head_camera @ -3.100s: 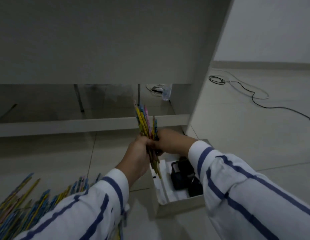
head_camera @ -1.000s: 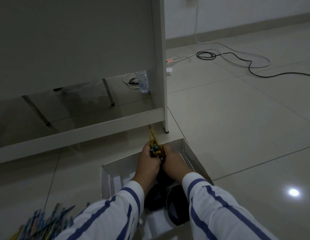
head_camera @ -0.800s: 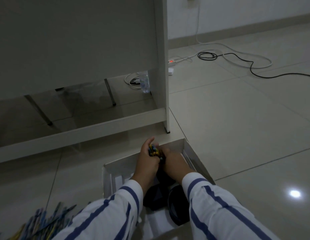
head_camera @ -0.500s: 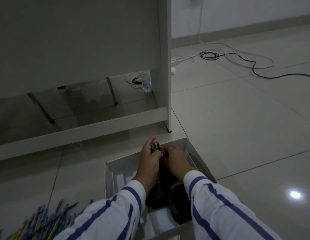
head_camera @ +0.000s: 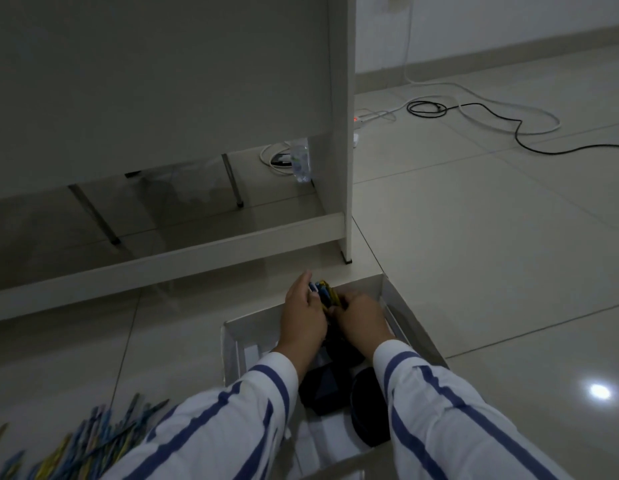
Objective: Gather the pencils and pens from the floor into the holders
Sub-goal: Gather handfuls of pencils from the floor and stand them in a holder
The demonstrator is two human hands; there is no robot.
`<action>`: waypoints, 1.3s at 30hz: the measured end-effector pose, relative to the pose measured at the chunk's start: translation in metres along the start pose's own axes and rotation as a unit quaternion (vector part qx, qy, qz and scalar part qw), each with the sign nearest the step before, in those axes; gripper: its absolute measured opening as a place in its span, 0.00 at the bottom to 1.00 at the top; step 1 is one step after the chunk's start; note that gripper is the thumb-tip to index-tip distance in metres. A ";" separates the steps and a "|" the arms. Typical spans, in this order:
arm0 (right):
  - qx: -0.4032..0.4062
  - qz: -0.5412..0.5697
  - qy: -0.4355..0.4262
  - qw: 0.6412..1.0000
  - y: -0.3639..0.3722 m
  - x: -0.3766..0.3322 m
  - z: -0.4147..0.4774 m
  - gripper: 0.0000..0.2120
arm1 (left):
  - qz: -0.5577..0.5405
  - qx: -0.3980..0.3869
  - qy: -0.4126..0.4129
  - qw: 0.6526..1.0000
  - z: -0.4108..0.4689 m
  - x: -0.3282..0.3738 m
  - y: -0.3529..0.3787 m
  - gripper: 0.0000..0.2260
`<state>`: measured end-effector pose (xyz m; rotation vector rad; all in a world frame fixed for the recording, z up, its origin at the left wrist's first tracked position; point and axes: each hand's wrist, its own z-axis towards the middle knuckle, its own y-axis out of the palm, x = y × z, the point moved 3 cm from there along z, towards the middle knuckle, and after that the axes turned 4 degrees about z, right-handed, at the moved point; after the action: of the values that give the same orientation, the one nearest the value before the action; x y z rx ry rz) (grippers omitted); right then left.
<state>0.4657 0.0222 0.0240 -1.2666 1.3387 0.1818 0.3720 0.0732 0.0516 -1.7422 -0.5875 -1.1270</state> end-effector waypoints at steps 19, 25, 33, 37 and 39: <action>0.068 -0.126 -0.173 0.974 -0.007 -0.082 -0.056 0.17 | -0.025 0.016 0.007 1.000 -0.039 -0.006 -0.081 0.20; -0.002 -0.168 -0.258 0.951 0.032 -0.137 -0.098 0.16 | -0.021 0.055 -0.005 0.998 -0.075 -0.027 -0.148 0.19; -0.079 -0.226 -0.309 0.920 0.109 -0.197 -0.153 0.17 | 0.014 0.081 -0.030 0.996 -0.120 -0.074 -0.236 0.18; -0.109 -0.237 -0.292 0.920 0.155 -0.207 -0.173 0.16 | 0.019 0.080 -0.037 0.996 -0.136 -0.103 -0.268 0.18; -0.122 -0.239 -0.274 0.924 0.176 -0.204 -0.181 0.17 | 0.043 0.069 -0.031 0.996 -0.141 -0.120 -0.279 0.18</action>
<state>0.1626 0.0651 0.1310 -1.5693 0.5164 0.3363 0.0396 0.0803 0.0902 -1.6716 -0.6075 -0.9543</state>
